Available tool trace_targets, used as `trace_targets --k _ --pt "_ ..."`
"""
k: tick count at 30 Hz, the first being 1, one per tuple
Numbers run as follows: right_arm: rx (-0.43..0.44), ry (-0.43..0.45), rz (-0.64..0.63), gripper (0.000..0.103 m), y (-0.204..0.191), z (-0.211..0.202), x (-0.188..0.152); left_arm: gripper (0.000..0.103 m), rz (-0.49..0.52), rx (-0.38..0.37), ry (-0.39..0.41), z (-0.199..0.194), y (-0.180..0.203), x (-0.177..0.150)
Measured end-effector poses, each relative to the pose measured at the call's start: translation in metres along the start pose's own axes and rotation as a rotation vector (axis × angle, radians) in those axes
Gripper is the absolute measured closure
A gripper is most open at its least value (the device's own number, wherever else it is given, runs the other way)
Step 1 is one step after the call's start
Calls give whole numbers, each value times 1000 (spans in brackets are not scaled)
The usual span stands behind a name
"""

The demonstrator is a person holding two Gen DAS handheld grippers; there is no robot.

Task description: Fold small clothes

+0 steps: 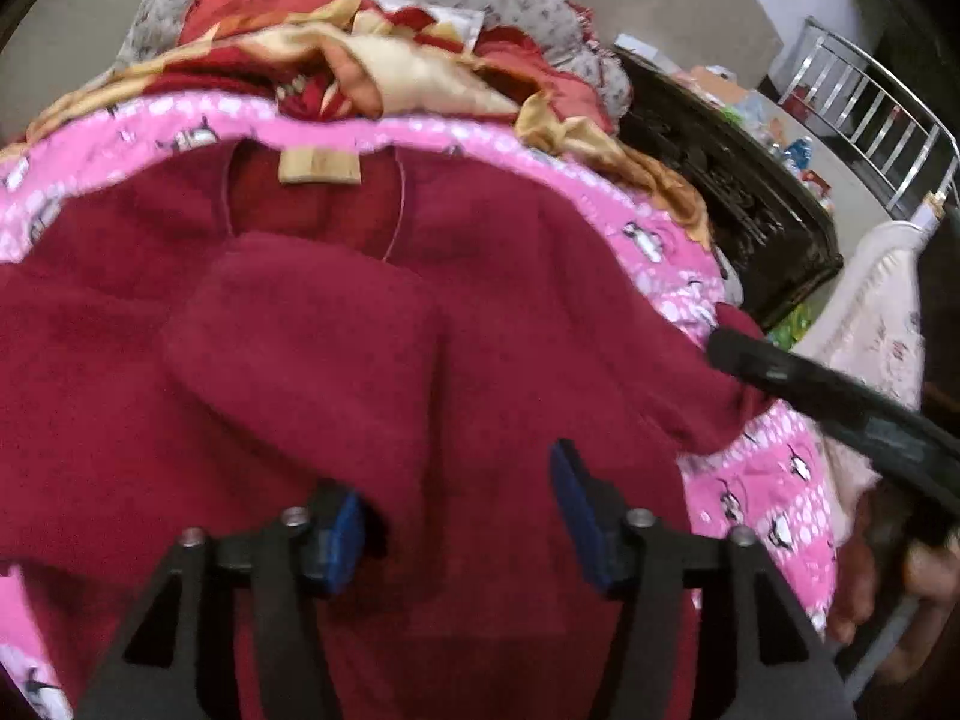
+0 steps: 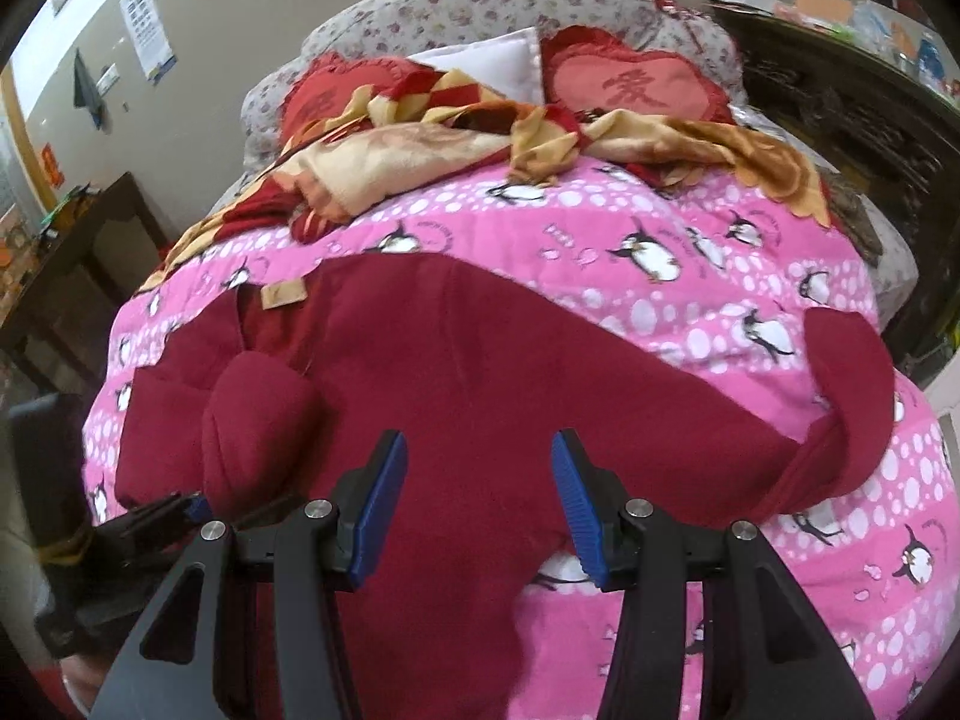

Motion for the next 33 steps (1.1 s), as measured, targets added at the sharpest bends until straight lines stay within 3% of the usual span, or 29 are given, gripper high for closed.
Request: trace_targets --k 2,5,9,14,19,21,22,26,31,33 --pt "13 -7 -15 46 -8 4 0 27 29 -1 40 -27 -2 1" --pt "50 -13 -20 46 -20 10 1 20 75 45 108 -67 -12 0" --pt "121 -14 -83 46 -54 15 5 19 111 190 156 -104 -41 -5" --pt "191 -35 -284 46 -120 25 5 19 71 382 147 -109 -85 -9" --pt "205 -85 -451 46 -179 55 -14 19 -12 426 108 -102 -118 -18" --pt "154 -104 -487 46 -188 73 -21 19 -18 434 90 -95 -122 -20" --pt "125 -108 -497 49 -188 81 -23 19 -19 435 82 -92 -123 -22" --pt "129 -72 -424 86 -171 81 -15 19 -13 437 71 -87 -119 -23" --pt "116 103 -247 87 -110 22 6 19 -24 415 82 -84 -112 -19" --pt "102 134 -187 87 -85 8 11 19 -21 408 73 -79 -108 -19"
Point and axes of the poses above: each gripper's, at about its wrist camera, not at the fingertips, and z roughly the way its jaws point, y to its right, x to its top, the point moved 2 cm from there along z, roughly the way its jaws point, and after that the axes turned 6 degrees about -x, right-handed, at the moved point
